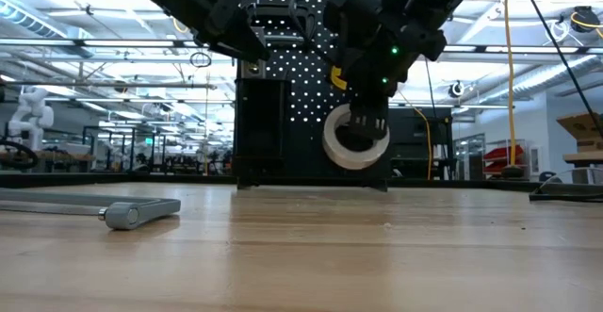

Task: Hang tools onto peg board
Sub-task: Hang the white tape on the black peg board

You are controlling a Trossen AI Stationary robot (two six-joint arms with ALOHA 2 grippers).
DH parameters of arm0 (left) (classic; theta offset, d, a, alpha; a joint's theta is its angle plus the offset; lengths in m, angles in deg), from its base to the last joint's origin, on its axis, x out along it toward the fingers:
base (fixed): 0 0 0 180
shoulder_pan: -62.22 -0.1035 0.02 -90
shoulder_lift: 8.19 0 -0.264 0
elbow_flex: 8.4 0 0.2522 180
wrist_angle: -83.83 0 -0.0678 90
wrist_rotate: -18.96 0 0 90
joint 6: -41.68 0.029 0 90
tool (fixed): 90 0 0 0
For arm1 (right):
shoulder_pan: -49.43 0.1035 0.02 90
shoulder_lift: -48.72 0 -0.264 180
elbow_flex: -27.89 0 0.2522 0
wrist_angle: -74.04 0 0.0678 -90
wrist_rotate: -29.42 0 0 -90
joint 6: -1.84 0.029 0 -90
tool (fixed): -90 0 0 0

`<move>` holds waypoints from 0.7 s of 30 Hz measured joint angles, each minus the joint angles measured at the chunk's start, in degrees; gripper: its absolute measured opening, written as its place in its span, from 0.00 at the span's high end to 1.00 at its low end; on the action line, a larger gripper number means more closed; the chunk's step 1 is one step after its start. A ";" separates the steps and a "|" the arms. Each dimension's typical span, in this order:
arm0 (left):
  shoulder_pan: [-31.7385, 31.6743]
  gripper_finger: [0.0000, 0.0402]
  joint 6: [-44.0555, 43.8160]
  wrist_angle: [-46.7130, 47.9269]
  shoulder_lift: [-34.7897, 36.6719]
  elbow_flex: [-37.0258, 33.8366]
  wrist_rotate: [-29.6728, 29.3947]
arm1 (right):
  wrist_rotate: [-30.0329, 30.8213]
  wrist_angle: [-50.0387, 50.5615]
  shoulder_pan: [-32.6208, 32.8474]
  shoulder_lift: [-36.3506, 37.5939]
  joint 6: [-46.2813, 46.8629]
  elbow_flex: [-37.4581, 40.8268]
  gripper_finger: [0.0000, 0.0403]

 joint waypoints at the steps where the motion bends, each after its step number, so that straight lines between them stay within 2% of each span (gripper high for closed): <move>1: 0.00 0.25 0.00 0.00 0.00 0.00 0.00 | -0.19 0.31 -0.03 0.00 -0.14 0.00 0.66; 11: 0.05 0.25 -0.30 -0.03 0.00 0.00 0.04 | -1.27 2.83 -0.68 0.00 0.74 -1.14 0.66; 16: 1.14 0.25 -3.13 -3.37 -1.53 0.00 5.05 | -1.61 3.00 -0.86 0.00 1.59 -1.25 0.66; 21: 4.64 0.25 -2.59 -6.40 -5.37 0.00 5.29 | -1.70 3.00 -0.87 0.00 1.40 -1.25 0.66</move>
